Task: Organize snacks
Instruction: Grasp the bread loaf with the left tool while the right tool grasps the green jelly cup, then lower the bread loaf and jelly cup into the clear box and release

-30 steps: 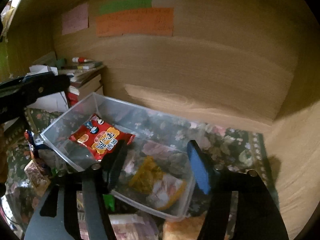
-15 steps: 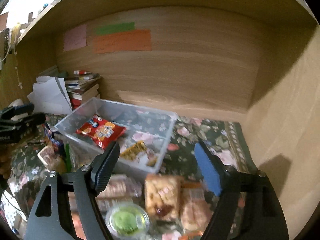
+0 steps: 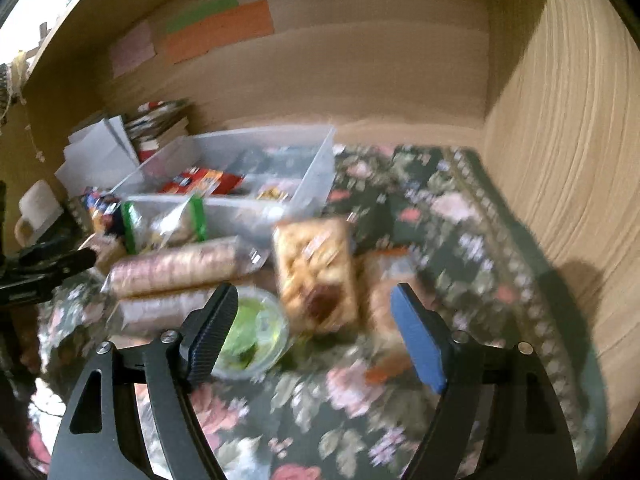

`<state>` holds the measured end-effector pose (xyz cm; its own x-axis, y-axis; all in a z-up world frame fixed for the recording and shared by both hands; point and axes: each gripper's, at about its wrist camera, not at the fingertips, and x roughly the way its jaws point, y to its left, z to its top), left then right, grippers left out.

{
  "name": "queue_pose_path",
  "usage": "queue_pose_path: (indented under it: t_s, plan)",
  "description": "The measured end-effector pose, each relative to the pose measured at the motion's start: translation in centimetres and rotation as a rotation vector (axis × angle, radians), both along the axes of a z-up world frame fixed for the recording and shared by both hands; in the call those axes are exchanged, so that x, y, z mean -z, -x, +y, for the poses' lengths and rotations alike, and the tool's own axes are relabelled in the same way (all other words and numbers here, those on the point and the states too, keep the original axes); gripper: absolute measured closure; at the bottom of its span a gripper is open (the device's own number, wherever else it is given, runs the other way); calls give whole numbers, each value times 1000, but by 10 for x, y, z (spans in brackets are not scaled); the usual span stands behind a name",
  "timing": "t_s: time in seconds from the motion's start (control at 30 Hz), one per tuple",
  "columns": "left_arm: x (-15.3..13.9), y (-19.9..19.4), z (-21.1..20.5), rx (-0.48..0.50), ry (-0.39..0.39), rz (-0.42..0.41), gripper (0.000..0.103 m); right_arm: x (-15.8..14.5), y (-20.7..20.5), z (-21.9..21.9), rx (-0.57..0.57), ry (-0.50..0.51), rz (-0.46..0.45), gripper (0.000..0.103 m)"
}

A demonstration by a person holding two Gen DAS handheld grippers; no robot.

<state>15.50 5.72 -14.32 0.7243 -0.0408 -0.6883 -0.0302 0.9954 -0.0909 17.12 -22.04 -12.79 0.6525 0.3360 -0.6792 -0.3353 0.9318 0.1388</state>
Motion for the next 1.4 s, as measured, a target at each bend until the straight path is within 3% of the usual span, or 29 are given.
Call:
queue_pose_path:
  t_s: [0.13, 0.23, 0.3, 0.57, 0.67, 0.77, 1.1, 1.4]
  plan:
    - [9, -1, -1, 3, 5, 15, 4, 9, 10, 10, -34, -12, 18, 27]
    - [14, -6, -1, 9, 10, 23, 10, 13, 11, 17, -53, -11, 27, 27]
    - [17, -8, -2, 22, 19, 26, 20, 16, 10, 22, -63, -3, 31, 27]
    - [18, -4, -5, 31, 2, 5, 26, 27, -1, 30, -52, -12, 63, 27]
    - [17, -2, -4, 25, 7, 2, 26, 28, 0, 32, -57, -6, 62, 33]
    - [15, 4, -1, 13, 19, -2, 26, 27, 2, 34, -74, -7, 62, 50]
    - [-16, 28, 4, -6, 30, -77, 27, 12, 12, 31, -80, 0, 10, 50]
    - [-60, 34, 3, -1, 23, -189, 27, -25, 16, 28, -78, -17, -103, 50]
